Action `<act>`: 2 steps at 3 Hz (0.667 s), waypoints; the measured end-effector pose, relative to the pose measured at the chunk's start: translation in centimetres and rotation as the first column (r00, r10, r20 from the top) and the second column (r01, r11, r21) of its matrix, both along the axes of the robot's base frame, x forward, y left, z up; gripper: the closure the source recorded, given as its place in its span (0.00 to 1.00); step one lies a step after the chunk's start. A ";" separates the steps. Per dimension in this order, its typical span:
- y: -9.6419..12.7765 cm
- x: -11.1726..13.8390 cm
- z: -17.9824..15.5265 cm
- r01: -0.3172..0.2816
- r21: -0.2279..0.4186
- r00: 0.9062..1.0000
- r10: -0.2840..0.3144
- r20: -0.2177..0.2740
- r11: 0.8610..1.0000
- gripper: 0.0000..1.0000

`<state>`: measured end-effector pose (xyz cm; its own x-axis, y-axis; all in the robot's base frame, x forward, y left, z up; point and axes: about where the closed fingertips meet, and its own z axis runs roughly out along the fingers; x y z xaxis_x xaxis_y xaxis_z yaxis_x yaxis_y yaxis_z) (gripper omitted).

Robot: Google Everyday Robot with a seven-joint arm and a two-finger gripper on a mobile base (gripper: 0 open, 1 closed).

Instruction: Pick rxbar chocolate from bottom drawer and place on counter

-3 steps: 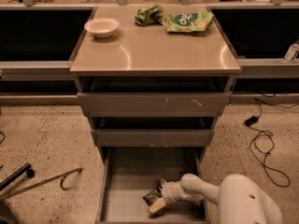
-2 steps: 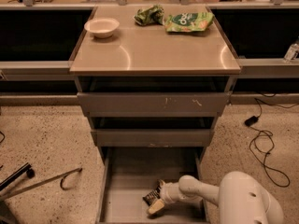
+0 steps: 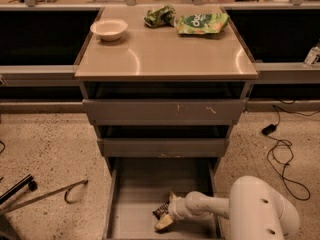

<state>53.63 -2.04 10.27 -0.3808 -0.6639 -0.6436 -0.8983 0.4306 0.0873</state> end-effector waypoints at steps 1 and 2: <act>0.0 0.0 0.0 0.000 0.000 1.000 0.000 0.000 1.000 0.19; 0.0 0.0 0.0 0.000 0.000 1.000 0.000 0.000 1.000 0.43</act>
Offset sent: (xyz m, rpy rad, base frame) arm 0.0000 0.0000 0.0000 0.0000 0.0000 0.0000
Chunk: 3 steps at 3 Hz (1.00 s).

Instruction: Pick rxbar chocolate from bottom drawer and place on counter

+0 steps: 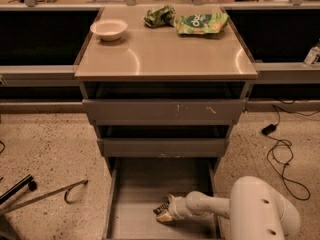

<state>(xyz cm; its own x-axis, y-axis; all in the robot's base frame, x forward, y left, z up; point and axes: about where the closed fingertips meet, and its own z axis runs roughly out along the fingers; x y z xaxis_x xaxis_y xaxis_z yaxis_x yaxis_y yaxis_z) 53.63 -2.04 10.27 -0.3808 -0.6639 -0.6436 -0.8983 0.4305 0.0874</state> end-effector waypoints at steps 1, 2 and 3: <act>0.0 0.0 0.0 0.000 0.000 1.000 0.000 0.000 1.000 0.66; 0.0 0.0 0.3 0.000 0.000 1.000 0.000 0.000 1.000 0.89; -0.2 -0.1 4.6 -0.045 0.023 0.999 0.045 0.003 0.999 1.00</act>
Offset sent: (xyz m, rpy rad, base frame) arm -0.0010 -0.0048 0.0590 0.0250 0.0369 0.0534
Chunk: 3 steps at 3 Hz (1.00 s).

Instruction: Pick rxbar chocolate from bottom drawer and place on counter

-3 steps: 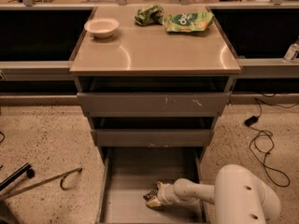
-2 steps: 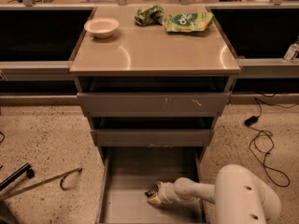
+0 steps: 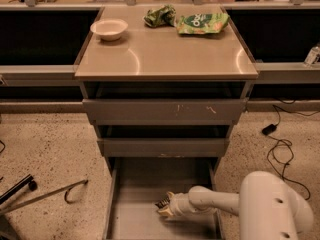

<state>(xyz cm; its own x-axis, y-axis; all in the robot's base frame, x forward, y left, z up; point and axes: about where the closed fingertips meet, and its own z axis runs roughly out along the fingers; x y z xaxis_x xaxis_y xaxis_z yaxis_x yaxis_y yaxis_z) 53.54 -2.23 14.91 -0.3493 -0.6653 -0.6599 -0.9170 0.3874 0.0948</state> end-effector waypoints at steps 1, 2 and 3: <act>0.2 -1.0 9.8 -0.113 0.066 0.993 0.114 -0.010 0.991 1.00; 0.0 -0.9 21.5 -0.227 0.088 0.973 0.223 0.058 0.970 1.00; 0.2 -1.0 22.2 -0.236 0.091 0.971 0.232 0.055 0.967 1.00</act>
Offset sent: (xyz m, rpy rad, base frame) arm -0.0197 -0.0031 0.3324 0.1547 -0.0986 0.3309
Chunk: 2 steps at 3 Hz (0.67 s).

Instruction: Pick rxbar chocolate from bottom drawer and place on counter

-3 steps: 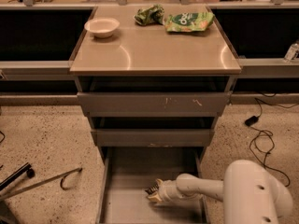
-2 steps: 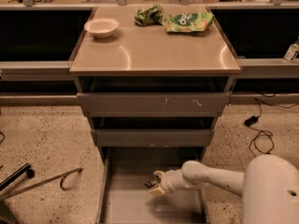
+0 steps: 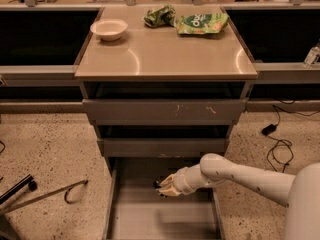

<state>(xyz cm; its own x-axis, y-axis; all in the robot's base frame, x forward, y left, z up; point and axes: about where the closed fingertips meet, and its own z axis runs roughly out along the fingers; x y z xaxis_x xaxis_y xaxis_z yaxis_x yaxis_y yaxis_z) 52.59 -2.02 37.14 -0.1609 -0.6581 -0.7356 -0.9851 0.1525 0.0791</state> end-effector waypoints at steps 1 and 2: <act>-0.2 -0.1 4.0 -0.021 0.005 0.999 0.021 0.040 1.000 1.00; -0.1 -0.1 12.3 -0.061 0.006 0.993 0.060 0.100 0.998 1.00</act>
Offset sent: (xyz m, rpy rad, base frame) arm 0.0053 -0.0075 0.2451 0.0030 -0.2001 0.1085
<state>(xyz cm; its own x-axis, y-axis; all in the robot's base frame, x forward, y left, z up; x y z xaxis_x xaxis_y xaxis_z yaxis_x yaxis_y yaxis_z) 52.46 -2.17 49.41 -0.0464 -0.6577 -0.7518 -0.9956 0.0920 -0.0190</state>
